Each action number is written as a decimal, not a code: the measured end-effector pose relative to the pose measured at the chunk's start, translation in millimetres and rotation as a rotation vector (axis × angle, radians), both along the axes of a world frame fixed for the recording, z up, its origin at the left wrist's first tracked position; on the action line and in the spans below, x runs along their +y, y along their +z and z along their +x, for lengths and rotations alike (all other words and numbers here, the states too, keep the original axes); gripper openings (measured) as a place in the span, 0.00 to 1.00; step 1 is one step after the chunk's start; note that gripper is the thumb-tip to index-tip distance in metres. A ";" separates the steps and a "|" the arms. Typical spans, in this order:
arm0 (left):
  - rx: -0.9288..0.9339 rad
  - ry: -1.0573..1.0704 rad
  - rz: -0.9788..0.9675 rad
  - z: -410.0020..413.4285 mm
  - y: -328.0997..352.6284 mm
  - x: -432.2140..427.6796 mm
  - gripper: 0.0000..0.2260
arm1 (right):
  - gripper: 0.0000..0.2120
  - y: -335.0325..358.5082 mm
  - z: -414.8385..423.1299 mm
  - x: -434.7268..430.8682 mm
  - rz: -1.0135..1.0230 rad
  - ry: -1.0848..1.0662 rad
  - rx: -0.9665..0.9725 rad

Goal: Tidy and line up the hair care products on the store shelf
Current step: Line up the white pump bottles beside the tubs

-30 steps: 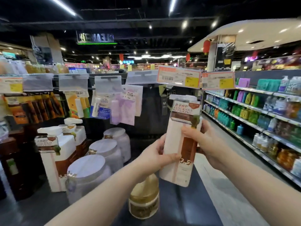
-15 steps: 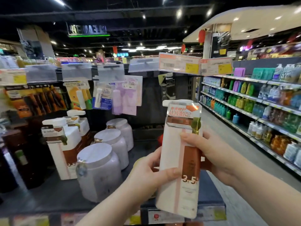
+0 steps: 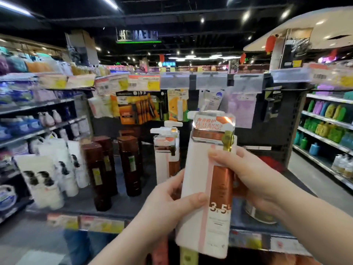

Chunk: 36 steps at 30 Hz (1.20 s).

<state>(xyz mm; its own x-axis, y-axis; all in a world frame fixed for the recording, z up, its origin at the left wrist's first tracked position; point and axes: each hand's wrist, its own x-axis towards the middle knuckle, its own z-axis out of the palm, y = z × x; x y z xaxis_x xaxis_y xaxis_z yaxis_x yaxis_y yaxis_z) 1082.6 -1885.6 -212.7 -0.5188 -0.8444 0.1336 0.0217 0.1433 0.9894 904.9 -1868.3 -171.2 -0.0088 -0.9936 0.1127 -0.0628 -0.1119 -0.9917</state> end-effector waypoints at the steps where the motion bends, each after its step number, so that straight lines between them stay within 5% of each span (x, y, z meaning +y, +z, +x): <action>1: 0.000 0.014 0.009 15.6 -3.6 -2.5 0.16 | 0.28 -3.3 15.4 -4.1 0.010 -0.001 0.000; 6: -0.032 0.028 0.053 78.6 -21.5 -18.6 0.16 | 0.17 -24.6 75.2 -26.1 0.076 -0.030 -0.058; 14: -0.109 0.031 0.040 97.8 -42.0 -63.5 0.20 | 0.26 -39.6 104.5 -59.0 0.059 -0.141 -0.030; 24: -0.136 0.074 0.001 77.2 -70.4 -113.0 0.30 | 0.21 -55.9 85.5 -92.7 0.052 -0.090 0.118; 36: -0.179 0.155 -0.094 61.3 -93.6 -132.2 0.32 | 0.33 -87.1 86.1 -103.2 0.033 -0.173 0.248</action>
